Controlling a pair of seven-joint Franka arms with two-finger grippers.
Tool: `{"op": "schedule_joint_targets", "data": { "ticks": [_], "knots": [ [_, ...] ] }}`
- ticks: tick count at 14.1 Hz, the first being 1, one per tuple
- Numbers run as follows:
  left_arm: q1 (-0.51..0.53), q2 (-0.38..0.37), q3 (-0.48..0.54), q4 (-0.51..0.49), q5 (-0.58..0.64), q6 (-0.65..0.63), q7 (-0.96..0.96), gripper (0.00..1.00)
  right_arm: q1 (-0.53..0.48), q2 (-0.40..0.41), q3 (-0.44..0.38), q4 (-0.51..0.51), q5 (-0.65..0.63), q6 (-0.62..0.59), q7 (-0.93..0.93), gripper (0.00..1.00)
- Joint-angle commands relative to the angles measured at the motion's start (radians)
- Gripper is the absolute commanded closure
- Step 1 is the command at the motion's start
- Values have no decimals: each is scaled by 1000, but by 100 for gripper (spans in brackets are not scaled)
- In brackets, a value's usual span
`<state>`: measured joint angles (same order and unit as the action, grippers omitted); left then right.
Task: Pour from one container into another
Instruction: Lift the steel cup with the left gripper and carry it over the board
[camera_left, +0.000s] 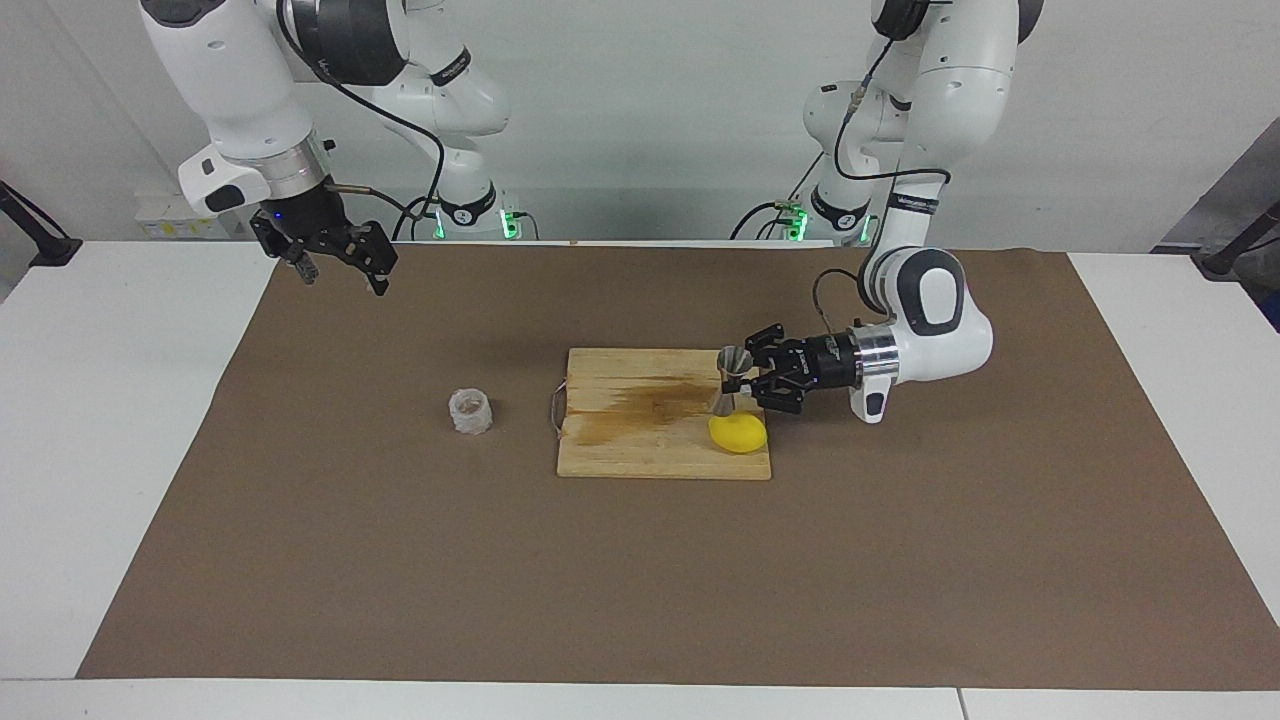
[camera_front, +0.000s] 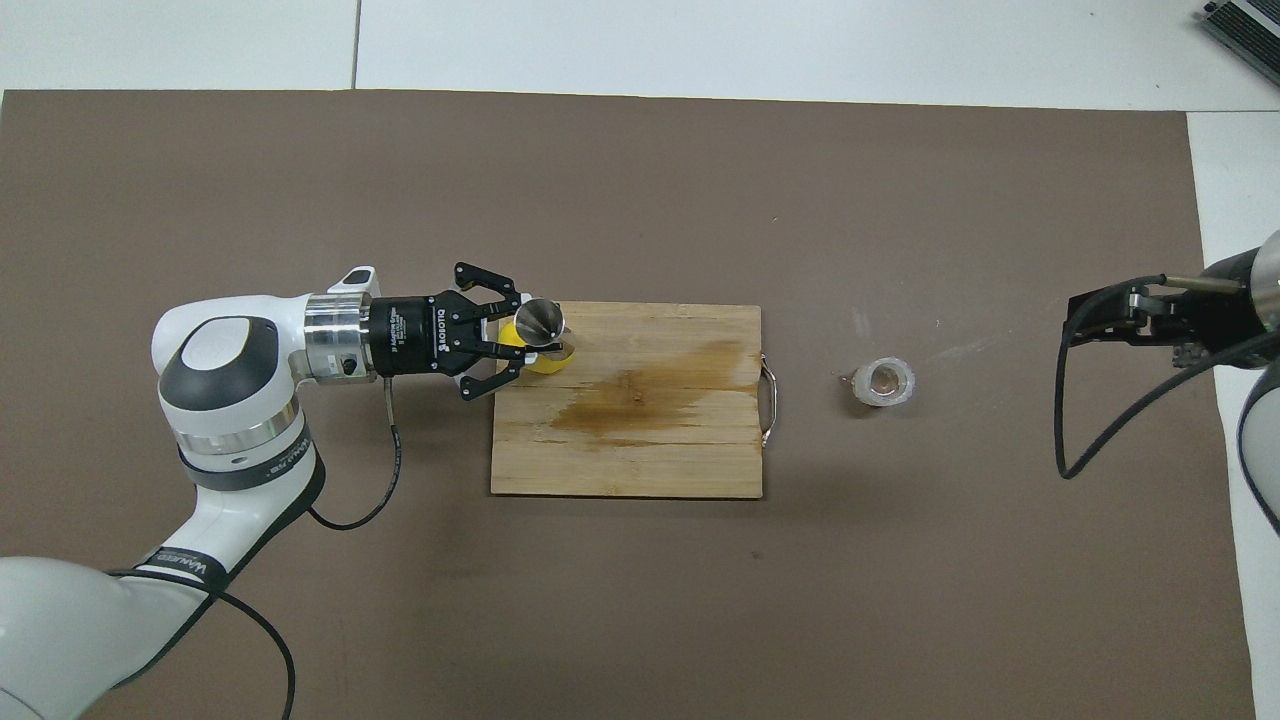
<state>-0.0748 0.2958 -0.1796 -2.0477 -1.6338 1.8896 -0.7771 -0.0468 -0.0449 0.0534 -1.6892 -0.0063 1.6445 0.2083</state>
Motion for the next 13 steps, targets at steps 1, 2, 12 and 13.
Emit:
{"op": "schedule_joint_targets", "data": {
  "ticks": [1,2,12,13],
  "knots": [
    [-69,-40,17,-43,-70,66,6,100,-19,-24,8,-24,25,0,-21,0],
    [-86,-38,17,-46,-96,89,10,100,-19,-24,8,-24,25,0,-20,0],
    [-169,-20,17,-134,-259,135,197,96,-18,-24,8,-24,26,0,-20,0],
    [-169,-20,17,-138,-262,135,202,96,-19,-24,8,-24,25,0,-20,0]
  ]
}}
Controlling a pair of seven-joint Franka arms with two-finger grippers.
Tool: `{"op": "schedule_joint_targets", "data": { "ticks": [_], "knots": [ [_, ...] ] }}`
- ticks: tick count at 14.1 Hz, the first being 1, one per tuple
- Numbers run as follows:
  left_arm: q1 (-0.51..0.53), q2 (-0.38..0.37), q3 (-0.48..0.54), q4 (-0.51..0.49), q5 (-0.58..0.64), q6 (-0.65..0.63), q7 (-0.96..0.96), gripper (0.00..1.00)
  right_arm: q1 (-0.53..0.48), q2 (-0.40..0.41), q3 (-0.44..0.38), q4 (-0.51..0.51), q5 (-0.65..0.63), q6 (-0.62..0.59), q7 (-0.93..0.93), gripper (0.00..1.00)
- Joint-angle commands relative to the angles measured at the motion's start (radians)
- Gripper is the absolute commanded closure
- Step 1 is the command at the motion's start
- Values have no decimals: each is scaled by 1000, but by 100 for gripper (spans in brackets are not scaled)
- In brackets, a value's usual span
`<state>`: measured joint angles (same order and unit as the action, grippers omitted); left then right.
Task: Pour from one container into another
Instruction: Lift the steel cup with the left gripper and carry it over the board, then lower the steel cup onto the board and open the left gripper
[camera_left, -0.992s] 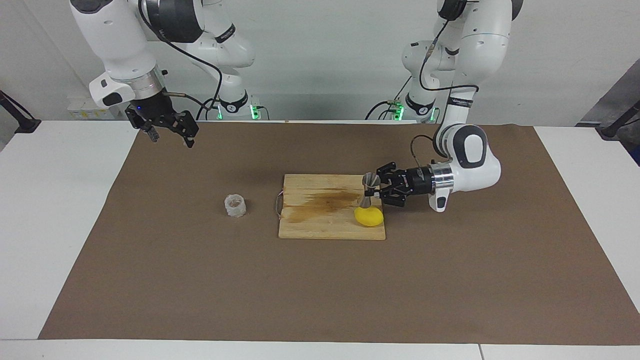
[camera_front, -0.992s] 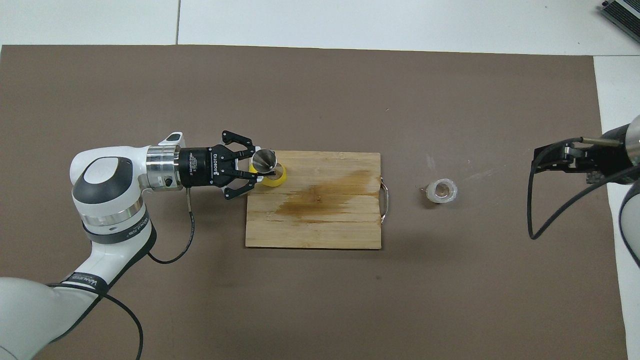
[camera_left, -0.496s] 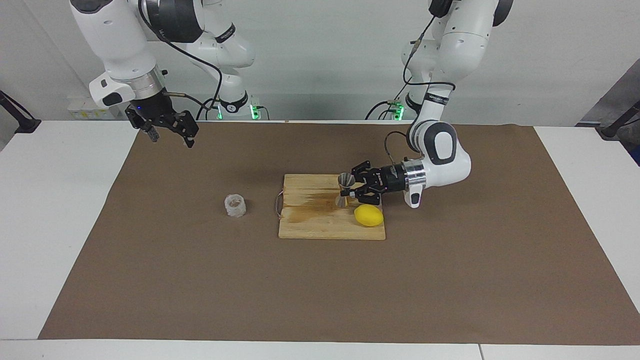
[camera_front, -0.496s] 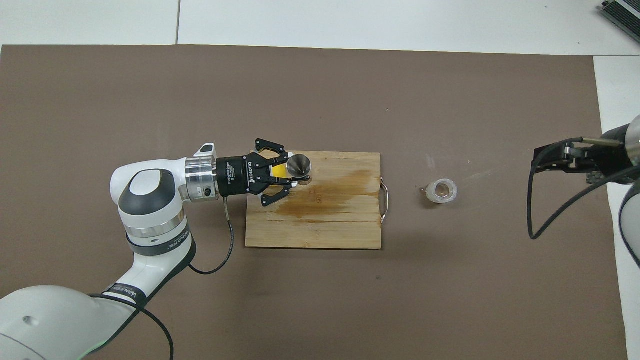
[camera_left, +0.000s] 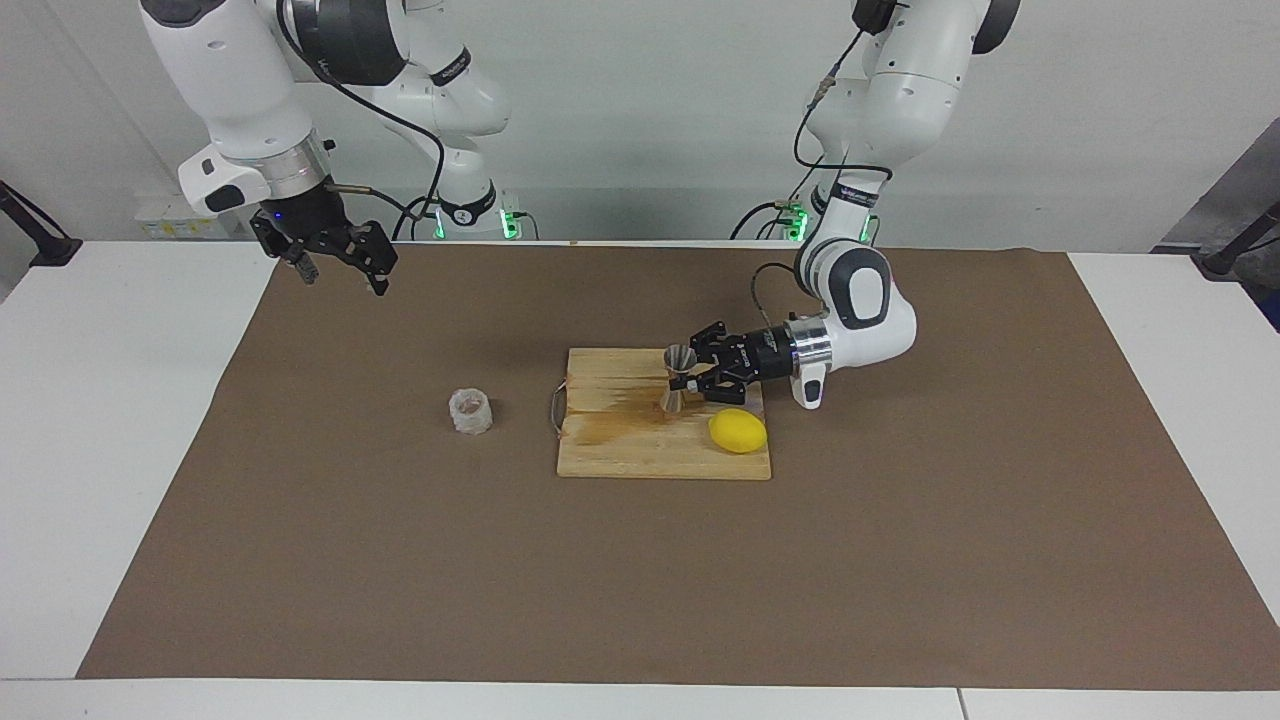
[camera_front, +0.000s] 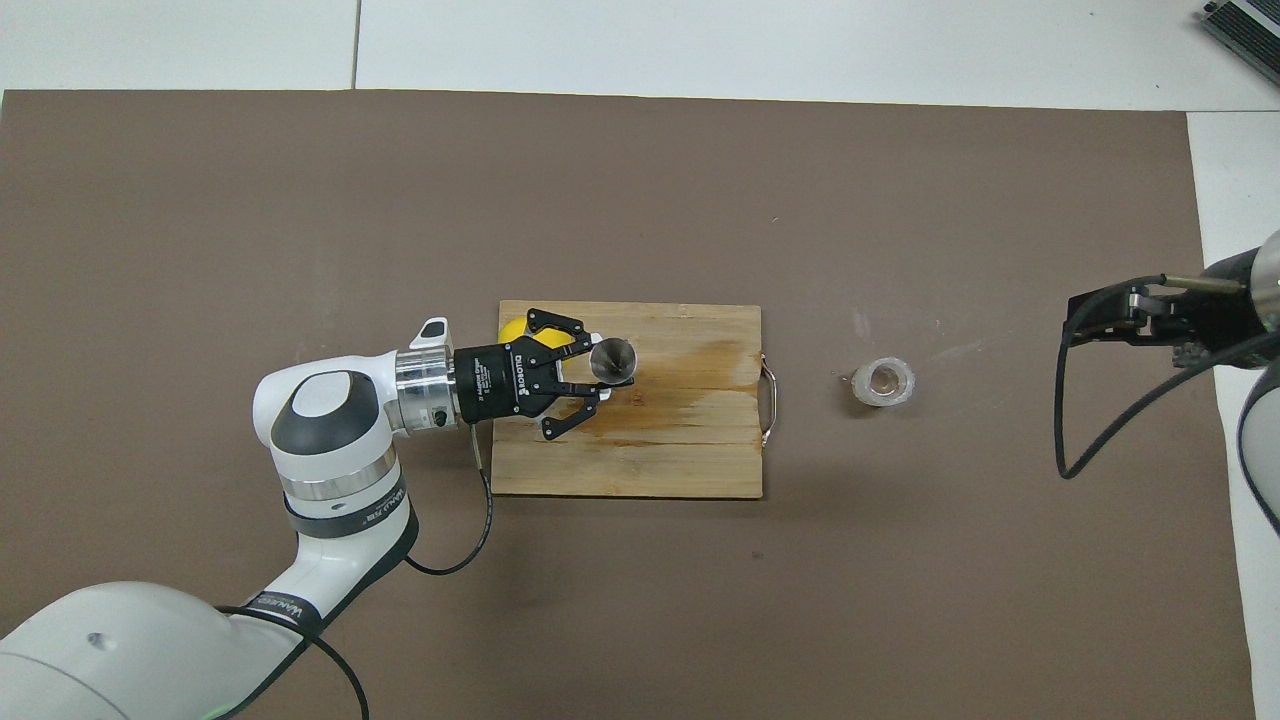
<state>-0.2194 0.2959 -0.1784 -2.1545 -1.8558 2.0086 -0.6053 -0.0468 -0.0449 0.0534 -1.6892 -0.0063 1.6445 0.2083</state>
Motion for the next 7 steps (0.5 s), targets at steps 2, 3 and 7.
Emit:
{"op": "schedule_joint_targets", "data": {
  "ticks": [2,3,7],
  "knots": [
    [-26,-14,16,-31,-42,22,62,96,-18,-24,8,-24,25,0,-21,0],
    [-26,-3,16,-31,-42,22,80,95,-18,-24,8,-24,25,0,-20,0],
    [-41,5,16,-33,-42,50,108,91,-19,-24,8,-24,25,0,-20,0]
  ]
}}
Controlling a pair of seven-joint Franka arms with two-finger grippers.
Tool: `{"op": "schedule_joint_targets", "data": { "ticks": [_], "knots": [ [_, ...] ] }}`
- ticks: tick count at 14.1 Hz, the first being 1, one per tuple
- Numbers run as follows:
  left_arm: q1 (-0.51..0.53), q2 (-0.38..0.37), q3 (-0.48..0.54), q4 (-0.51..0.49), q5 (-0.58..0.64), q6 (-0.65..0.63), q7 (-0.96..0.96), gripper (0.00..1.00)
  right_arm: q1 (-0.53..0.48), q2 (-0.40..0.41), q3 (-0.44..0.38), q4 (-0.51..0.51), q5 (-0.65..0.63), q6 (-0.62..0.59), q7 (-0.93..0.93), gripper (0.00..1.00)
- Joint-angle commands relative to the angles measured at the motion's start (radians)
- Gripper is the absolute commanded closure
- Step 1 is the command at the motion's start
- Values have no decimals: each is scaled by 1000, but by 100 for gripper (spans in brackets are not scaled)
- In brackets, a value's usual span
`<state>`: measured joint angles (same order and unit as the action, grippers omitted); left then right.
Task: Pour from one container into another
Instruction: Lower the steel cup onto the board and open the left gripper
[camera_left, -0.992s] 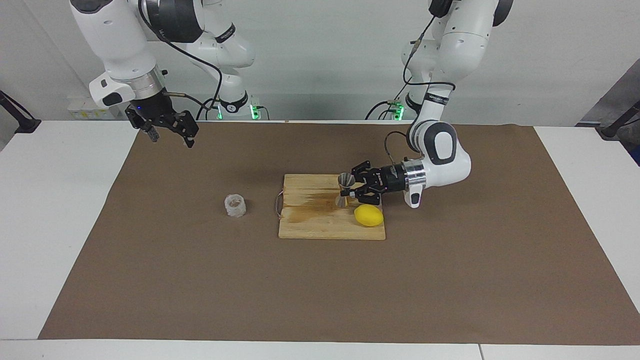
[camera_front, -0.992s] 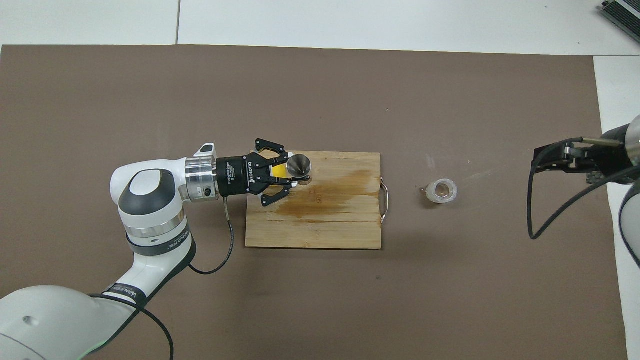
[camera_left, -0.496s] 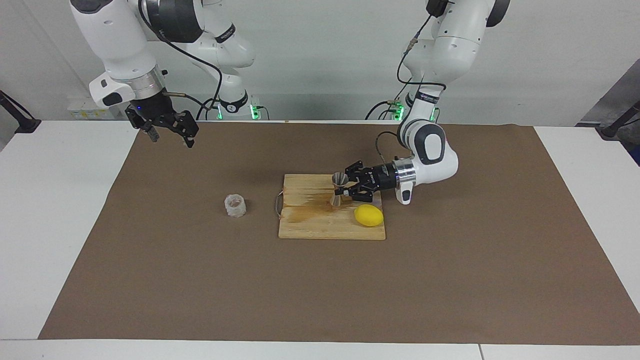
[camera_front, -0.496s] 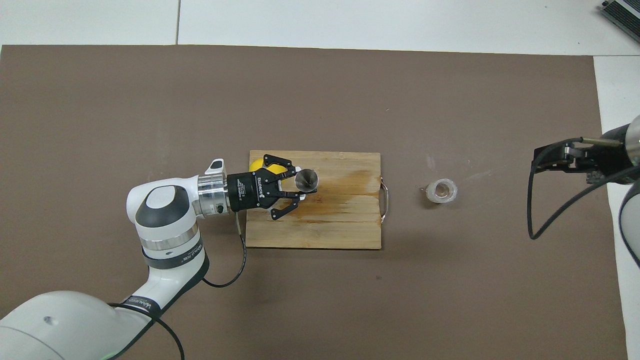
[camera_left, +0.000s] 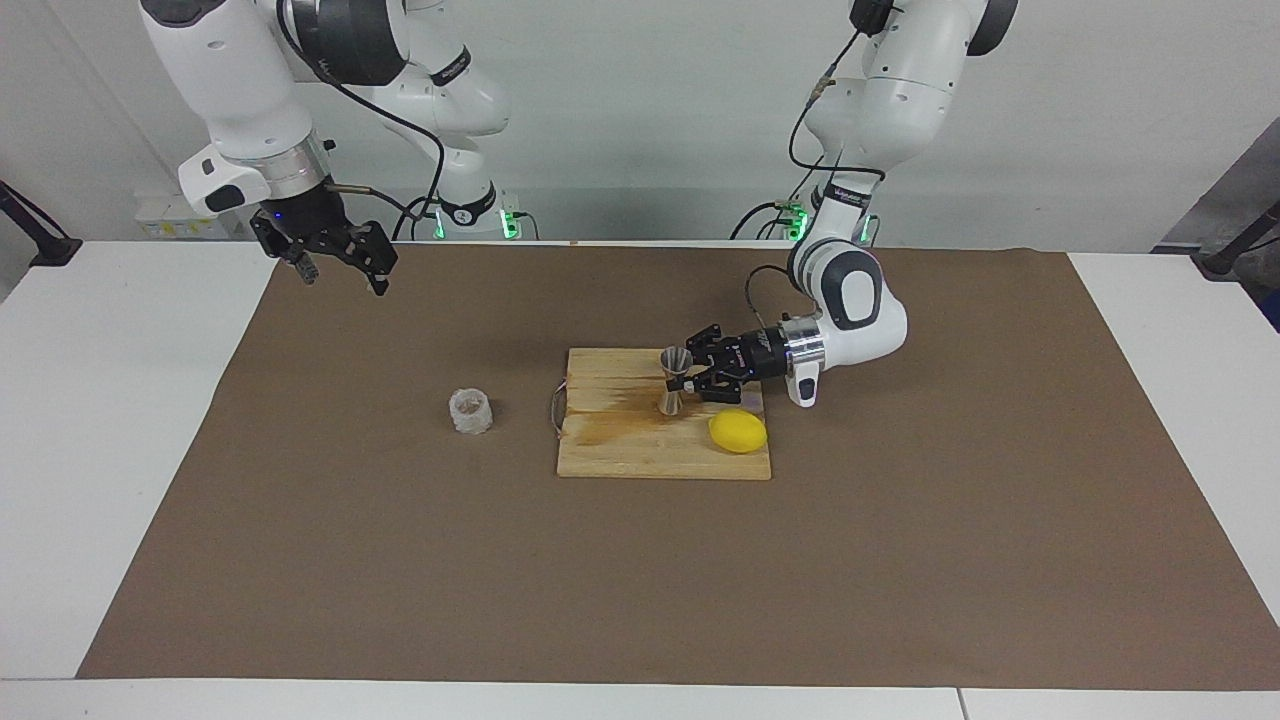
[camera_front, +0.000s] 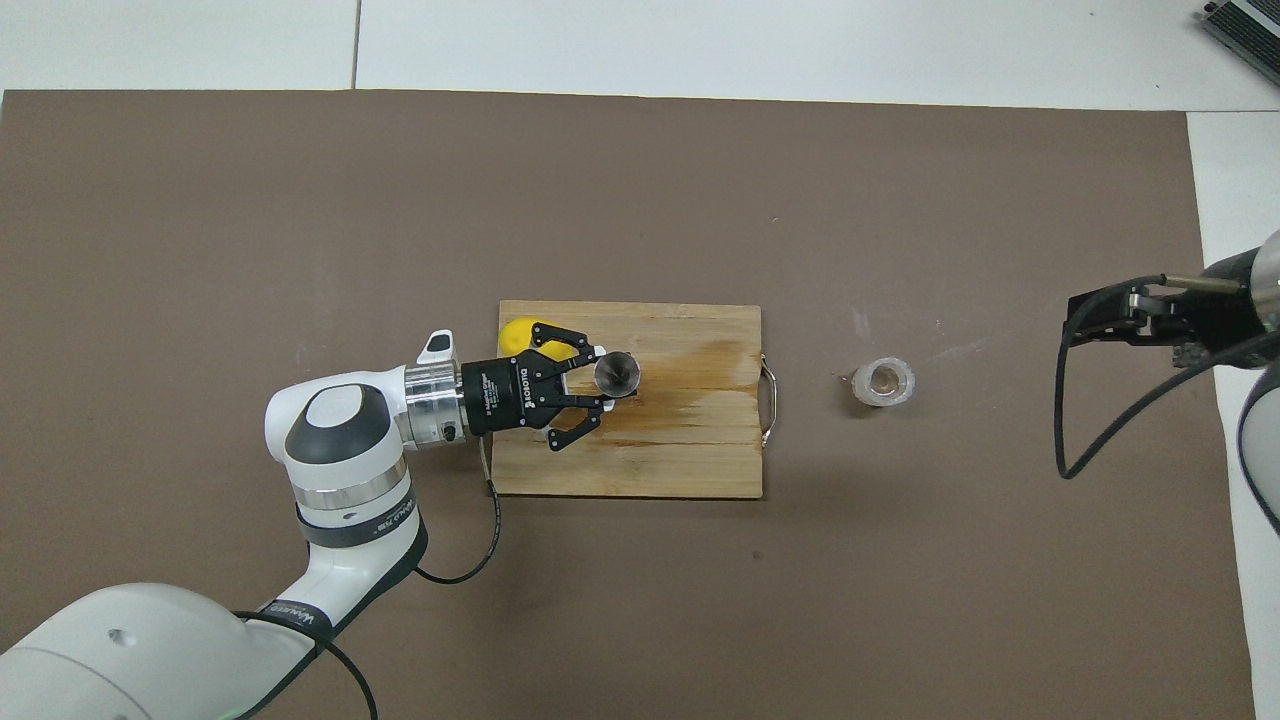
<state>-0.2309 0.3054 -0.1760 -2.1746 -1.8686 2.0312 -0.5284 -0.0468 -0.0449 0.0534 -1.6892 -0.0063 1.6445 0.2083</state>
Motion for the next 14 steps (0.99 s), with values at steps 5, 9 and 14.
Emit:
{"op": "schedule_joint_targets", "data": {
  "ticks": [5,9,14],
  "knots": [
    [-44,17,13,-13,-29,35,68,86,-18,-24,8,-24,26,0,-20,0],
    [-54,20,13,-11,-29,55,70,85,-19,-24,8,-24,26,0,-20,0],
    [-56,27,13,-11,-29,55,70,75,-18,-24,8,-24,25,0,-20,0]
  ]
}}
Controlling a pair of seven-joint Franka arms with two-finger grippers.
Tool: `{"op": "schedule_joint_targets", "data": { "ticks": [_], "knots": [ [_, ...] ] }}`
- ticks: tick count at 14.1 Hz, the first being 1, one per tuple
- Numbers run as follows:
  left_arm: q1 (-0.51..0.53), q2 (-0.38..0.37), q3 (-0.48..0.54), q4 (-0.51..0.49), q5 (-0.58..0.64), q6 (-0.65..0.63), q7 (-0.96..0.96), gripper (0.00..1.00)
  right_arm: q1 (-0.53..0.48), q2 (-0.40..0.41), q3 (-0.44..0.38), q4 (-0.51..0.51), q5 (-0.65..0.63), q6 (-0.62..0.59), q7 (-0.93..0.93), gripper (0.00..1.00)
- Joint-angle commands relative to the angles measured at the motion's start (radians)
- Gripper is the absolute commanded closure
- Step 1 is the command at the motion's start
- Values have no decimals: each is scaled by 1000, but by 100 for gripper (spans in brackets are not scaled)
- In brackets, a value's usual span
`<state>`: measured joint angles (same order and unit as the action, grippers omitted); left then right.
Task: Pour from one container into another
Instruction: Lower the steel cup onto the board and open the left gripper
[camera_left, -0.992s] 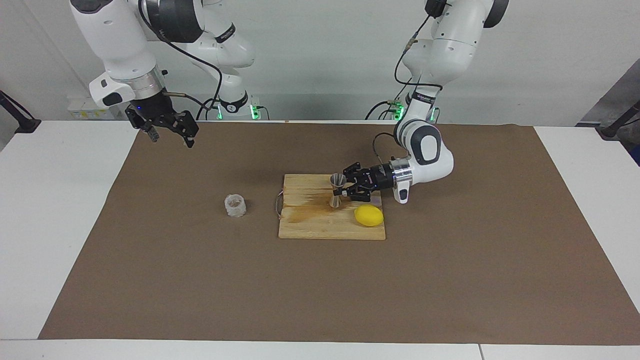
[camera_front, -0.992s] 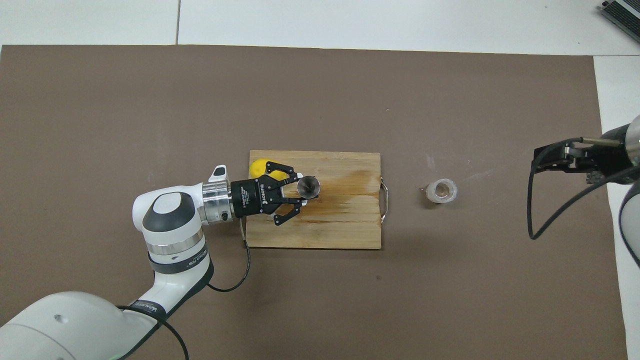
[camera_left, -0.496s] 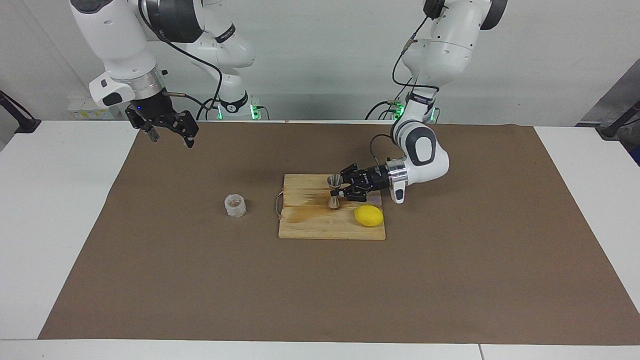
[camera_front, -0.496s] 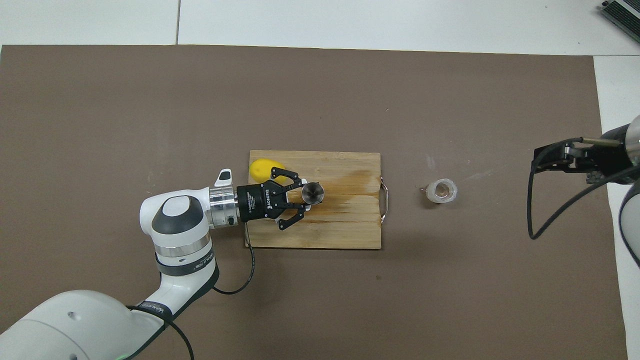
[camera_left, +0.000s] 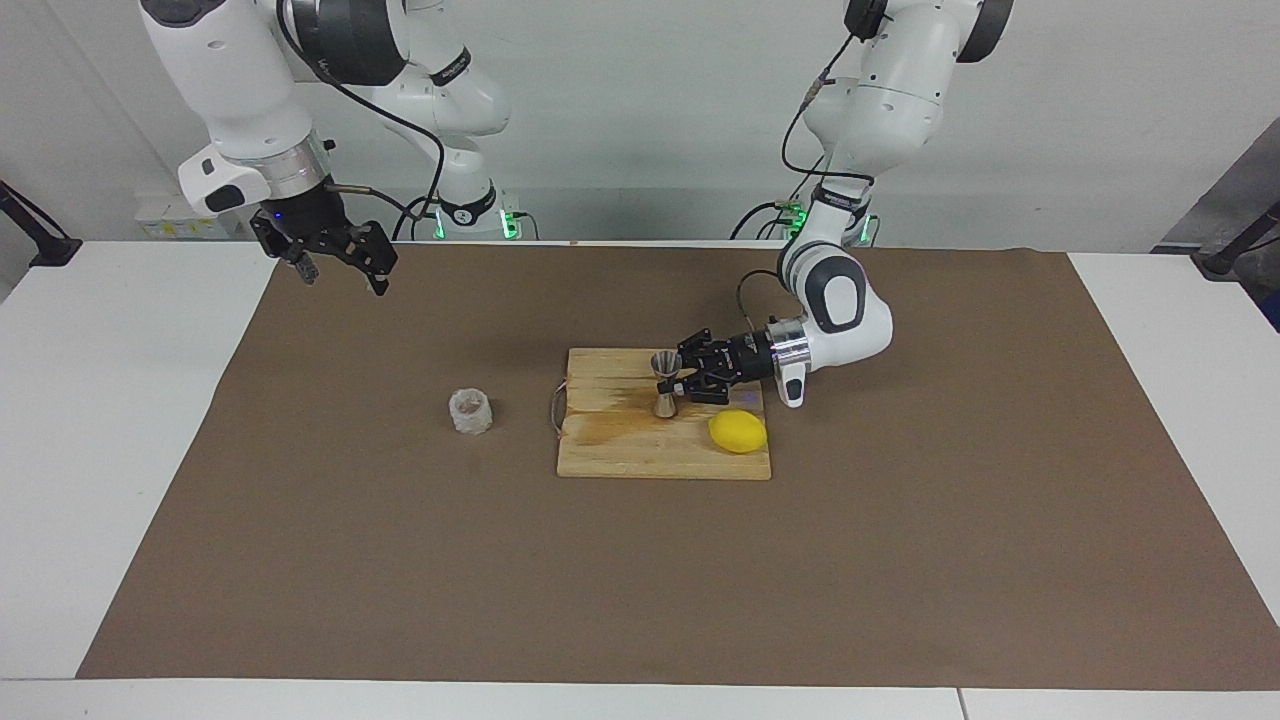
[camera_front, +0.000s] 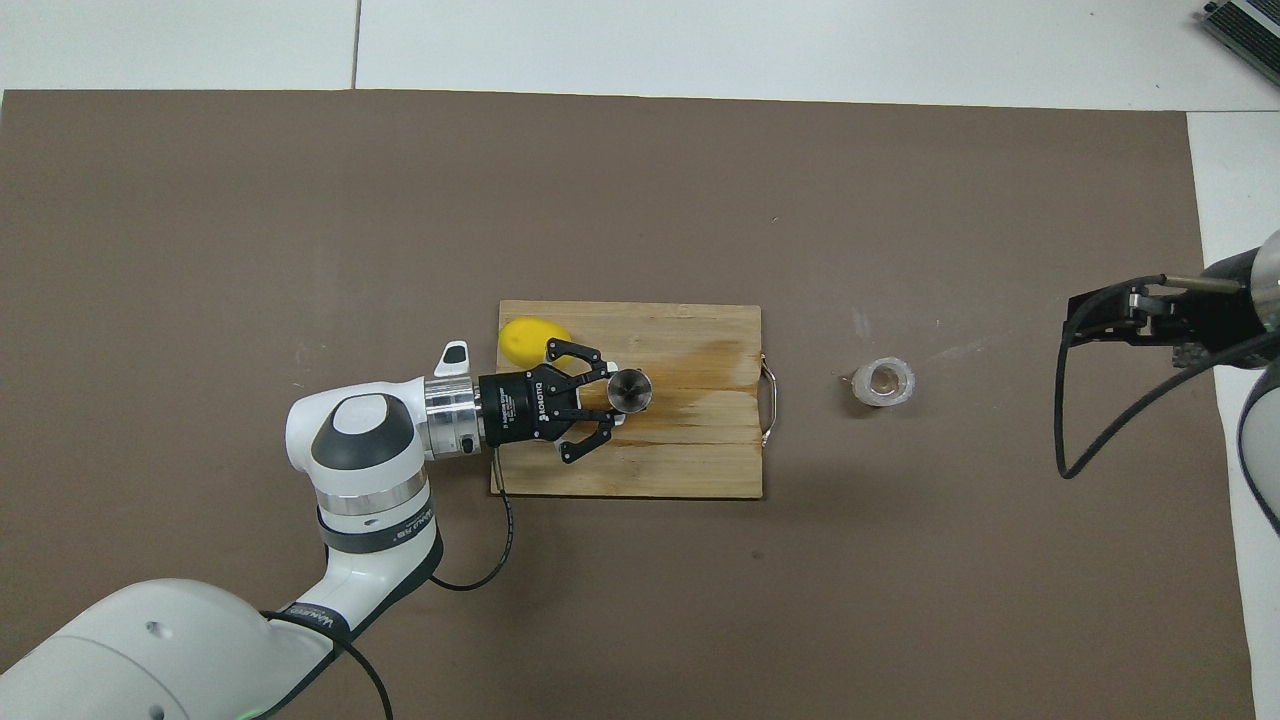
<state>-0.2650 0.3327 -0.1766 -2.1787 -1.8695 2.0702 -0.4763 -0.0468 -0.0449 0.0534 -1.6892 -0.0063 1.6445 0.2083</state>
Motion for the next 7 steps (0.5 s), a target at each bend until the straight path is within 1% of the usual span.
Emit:
{"op": "schedule_joint_targets", "data": {
  "ticks": [1,3,5,6,7],
  "knots": [
    [-22,0,14,-7,-28,16,18,74,-19,-24,8,-24,26,0,-20,0],
    [-23,2,14,-7,-28,16,18,66,-18,-24,8,-24,25,0,-20,0],
    [-22,3,14,-7,-28,16,18,61,-19,-24,8,-24,25,0,-21,0],
    [-22,3,14,-7,-28,14,18,55,-19,-24,8,-24,25,0,-21,0],
    [-22,5,14,-6,-28,17,18,52,-18,-24,8,-24,26,0,-21,0]
  ]
}}
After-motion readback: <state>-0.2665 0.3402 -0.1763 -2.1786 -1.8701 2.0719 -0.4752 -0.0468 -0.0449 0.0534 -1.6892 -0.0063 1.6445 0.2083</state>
